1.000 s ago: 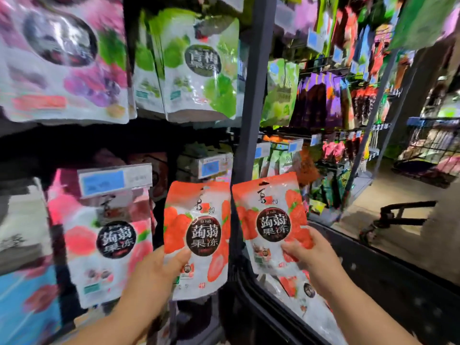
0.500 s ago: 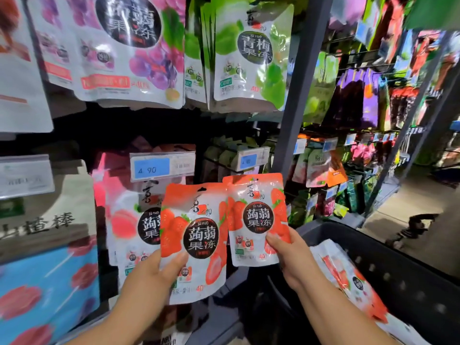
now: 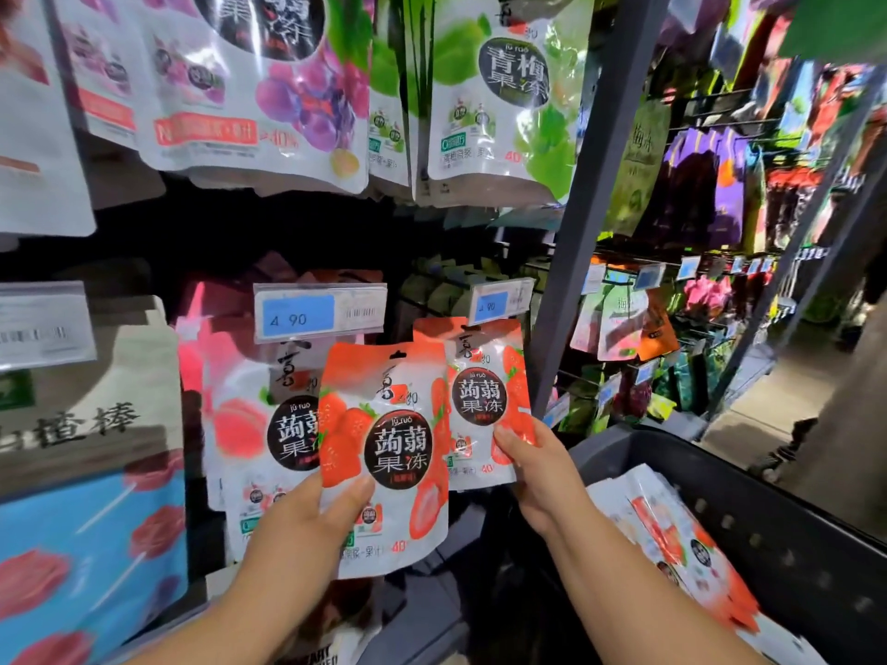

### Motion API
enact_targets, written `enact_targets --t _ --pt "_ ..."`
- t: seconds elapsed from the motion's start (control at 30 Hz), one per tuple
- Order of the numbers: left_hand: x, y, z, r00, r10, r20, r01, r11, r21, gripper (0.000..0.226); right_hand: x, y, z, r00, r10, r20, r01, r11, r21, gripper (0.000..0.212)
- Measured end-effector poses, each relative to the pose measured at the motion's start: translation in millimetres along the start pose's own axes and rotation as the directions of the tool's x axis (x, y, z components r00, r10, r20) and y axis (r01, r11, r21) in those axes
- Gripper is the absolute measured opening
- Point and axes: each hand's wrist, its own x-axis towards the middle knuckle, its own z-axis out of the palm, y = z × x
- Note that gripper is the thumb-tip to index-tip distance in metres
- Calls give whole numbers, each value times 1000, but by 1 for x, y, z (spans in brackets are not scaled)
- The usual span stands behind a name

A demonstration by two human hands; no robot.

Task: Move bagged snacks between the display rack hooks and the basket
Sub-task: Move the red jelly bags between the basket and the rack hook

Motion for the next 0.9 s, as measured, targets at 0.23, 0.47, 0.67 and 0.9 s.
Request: enact_targets --t 0.23,0.47,0.67,0.9 --pt "-1 8 8 1000 9 -18 -12 992 -125 9 22 3 12 999 21 -38 -26 988 -150 28" --pt "4 4 15 999 -9 -39 1 981 -191 10 22 5 18 990 -75 -122 13 896 -444 21" --pt "4 8 23 1000 21 7 -19 979 -204 11 -19 -3 24 972 -223 -71 169 881 -442 13" --pt "15 12 46 1000 2 15 2 961 -275 7 -36 -2 22 963 80 257 -29 980 -195 40"
